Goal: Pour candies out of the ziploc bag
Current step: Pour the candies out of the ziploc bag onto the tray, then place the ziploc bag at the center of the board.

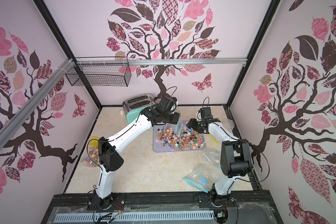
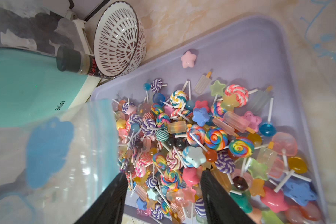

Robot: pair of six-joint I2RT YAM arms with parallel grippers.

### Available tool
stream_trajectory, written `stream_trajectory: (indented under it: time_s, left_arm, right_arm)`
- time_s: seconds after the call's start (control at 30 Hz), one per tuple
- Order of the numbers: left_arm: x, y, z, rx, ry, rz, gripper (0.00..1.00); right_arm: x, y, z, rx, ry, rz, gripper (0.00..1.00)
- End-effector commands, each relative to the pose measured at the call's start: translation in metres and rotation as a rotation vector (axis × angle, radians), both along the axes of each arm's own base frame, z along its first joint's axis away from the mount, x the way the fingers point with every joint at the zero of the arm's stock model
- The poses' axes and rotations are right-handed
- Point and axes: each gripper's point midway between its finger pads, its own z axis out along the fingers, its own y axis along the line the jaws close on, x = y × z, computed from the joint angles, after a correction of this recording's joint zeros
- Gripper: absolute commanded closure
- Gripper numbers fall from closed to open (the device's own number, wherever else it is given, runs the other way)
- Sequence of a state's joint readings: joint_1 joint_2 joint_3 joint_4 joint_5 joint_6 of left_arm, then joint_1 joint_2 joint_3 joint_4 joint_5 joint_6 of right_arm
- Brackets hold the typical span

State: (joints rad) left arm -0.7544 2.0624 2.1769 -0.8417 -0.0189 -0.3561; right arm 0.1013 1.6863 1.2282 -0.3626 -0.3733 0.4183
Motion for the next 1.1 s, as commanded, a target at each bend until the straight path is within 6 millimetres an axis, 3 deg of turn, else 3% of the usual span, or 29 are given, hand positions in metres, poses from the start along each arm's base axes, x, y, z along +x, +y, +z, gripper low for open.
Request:
stream_trajectory:
  time_s: [0.0,0.13,0.3,0.4,0.53,0.73,0.8,0.83,0.87,0.9,1.07]
  left_arm:
    - [-0.003,0.036,0.03,0.067,-0.088,0.077,1.0]
    - [0.001,0.088,0.023,0.062,-0.052,0.186,1.0]
    - [0.007,0.174,-0.027,-0.066,0.069,0.333,1.0]
    - [0.012,0.208,-0.058,-0.263,0.128,0.372,1.0]
    - [0.009,0.244,-0.102,-0.34,0.176,0.452,1.0]
    - [-0.015,0.277,-0.151,-0.225,0.287,0.615,0.97]
    - [-0.028,0.298,-0.161,-0.131,0.327,0.718,0.55]
    - [-0.034,0.306,-0.162,-0.095,0.338,0.752,0.39]
    - [-0.041,0.317,-0.163,-0.041,0.343,0.794,0.16]
    - [-0.049,0.327,-0.164,0.003,0.362,0.846,0.02]
    - [-0.073,0.372,-0.147,0.217,0.36,1.022,0.02]
  right_arm:
    - [-0.008,0.0,0.009,0.012,-0.011,0.02,0.32]
    - [-0.017,0.005,0.012,0.033,-0.01,0.046,0.31]
    - [-0.032,0.014,0.016,0.039,-0.016,0.085,0.3]
    - [-0.038,0.022,0.016,0.037,-0.015,0.107,0.3]
    - [-0.044,0.036,0.014,0.026,-0.01,0.141,0.3]
    - [-0.049,0.058,0.013,0.027,-0.007,0.188,0.29]
    - [-0.05,0.062,0.015,0.038,-0.012,0.197,0.28]
    - [-0.05,0.062,0.015,0.038,-0.011,0.199,0.27]
    - [-0.051,0.062,0.015,0.038,-0.014,0.2,0.27]
    - [-0.051,0.063,0.016,0.04,-0.017,0.203,0.27]
    - [-0.054,0.069,0.017,0.055,-0.024,0.235,0.26]
